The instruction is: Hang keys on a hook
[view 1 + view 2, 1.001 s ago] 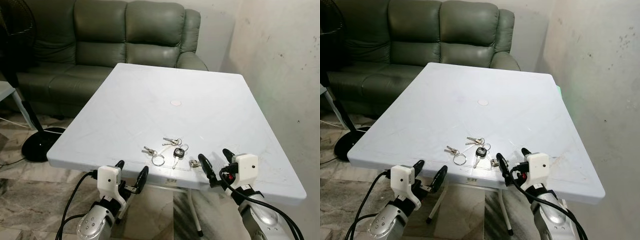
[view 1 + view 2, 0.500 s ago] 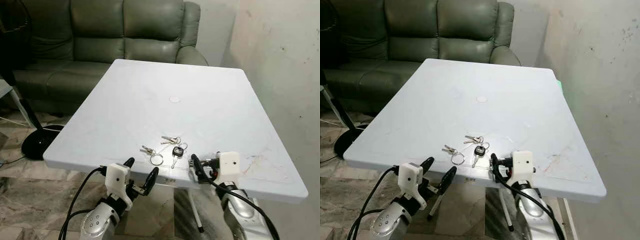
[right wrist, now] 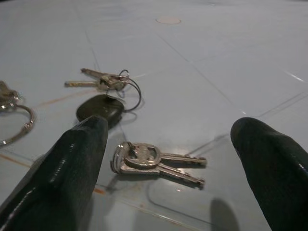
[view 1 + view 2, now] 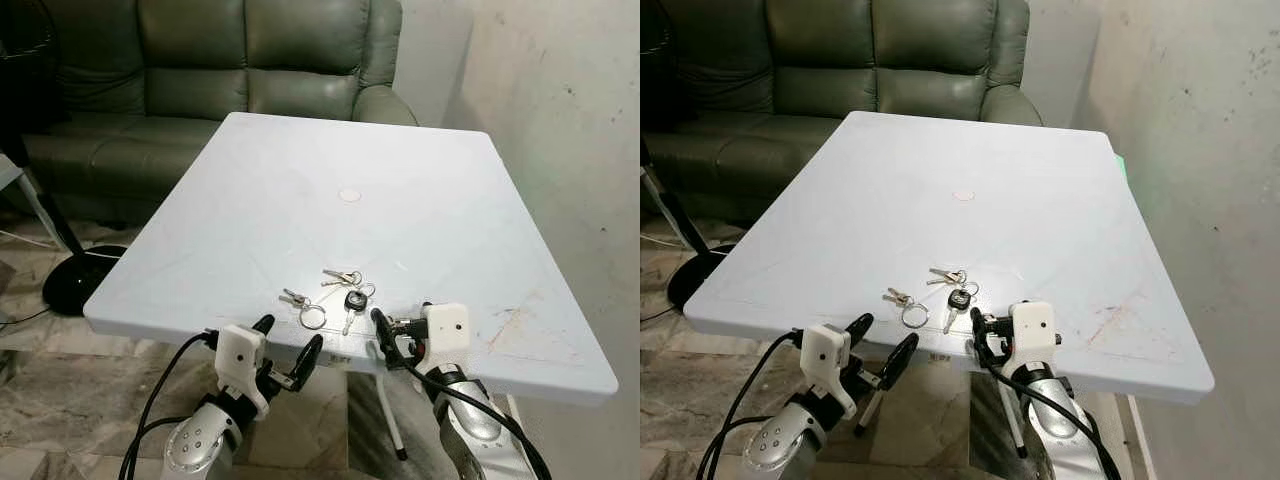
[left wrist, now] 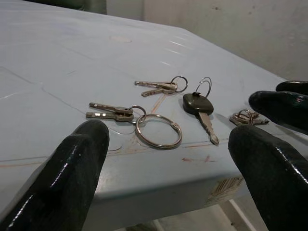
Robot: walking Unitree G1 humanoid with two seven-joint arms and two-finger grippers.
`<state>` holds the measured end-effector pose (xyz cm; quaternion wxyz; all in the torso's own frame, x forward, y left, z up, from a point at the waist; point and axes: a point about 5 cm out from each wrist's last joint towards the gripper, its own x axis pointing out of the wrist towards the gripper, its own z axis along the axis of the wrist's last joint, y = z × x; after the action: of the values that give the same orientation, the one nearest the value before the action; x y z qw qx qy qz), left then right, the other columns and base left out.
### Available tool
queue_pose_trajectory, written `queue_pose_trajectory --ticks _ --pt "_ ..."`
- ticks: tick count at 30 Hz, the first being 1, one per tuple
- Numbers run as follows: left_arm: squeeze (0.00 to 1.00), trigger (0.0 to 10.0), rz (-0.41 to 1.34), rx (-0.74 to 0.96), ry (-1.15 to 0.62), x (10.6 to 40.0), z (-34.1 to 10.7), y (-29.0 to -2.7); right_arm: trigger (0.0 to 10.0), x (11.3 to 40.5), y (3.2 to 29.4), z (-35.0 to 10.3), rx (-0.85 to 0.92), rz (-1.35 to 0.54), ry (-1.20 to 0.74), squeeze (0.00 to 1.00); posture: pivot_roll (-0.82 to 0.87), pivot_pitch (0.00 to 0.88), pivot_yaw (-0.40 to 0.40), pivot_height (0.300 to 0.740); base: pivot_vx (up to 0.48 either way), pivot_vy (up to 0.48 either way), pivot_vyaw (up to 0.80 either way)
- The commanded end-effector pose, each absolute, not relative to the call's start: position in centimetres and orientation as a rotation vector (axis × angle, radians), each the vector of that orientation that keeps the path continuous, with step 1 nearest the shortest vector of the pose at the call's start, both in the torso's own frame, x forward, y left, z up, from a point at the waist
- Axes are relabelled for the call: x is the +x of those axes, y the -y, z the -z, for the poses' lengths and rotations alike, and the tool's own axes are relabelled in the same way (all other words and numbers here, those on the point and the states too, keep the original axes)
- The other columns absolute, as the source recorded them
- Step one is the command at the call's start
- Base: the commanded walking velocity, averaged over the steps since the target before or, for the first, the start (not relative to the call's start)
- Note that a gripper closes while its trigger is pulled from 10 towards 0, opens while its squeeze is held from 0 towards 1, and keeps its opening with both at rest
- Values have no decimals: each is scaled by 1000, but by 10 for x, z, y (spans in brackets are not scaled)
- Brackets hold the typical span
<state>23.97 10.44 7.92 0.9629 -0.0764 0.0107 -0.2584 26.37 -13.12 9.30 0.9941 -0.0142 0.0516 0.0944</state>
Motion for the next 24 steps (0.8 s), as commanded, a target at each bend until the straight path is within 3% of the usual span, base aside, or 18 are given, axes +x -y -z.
queue_pose_trajectory --ticks 1,7,13,19,20,22,23,24 --pt "0 10000 521 -151 -23 239 -81 -104 10000 261 129 -96 -43 -192 -94 0 19 73 -44 740 0 0 0" --pt "0 10000 520 -154 -27 238 -81 -105 9686 258 125 -89 -96 -160 -133 0 19 76 -43 740 0 0 0" --pt "0 10000 515 -153 -30 238 -81 -105 10000 257 118 -84 -116 -166 -158 0 24 78 -43 740 0 0 0" --pt "0 10000 509 -152 -29 239 -81 -106 9294 258 115 -83 -109 -140 -170 0 31 78 -48 740 0 0 0" --pt "0 10000 509 -152 -29 239 -81 -106 8784 259 114 -84 -108 -139 -168 0 31 78 -48 740 0 0 0" --pt "0 10000 506 -153 -29 239 -81 -106 3647 260 114 -84 -100 -118 -167 0 33 77 -49 740 0 0 0" --pt "0 10000 505 -153 -29 239 -81 -106 2314 260 114 -84 -93 -109 -168 0 33 77 -49 740 0 0 0" --pt "0 10000 504 -153 -29 239 -81 -106 2314 260 113 -84 -94 -108 -170 0 33 77 -49 740 0 0 0"
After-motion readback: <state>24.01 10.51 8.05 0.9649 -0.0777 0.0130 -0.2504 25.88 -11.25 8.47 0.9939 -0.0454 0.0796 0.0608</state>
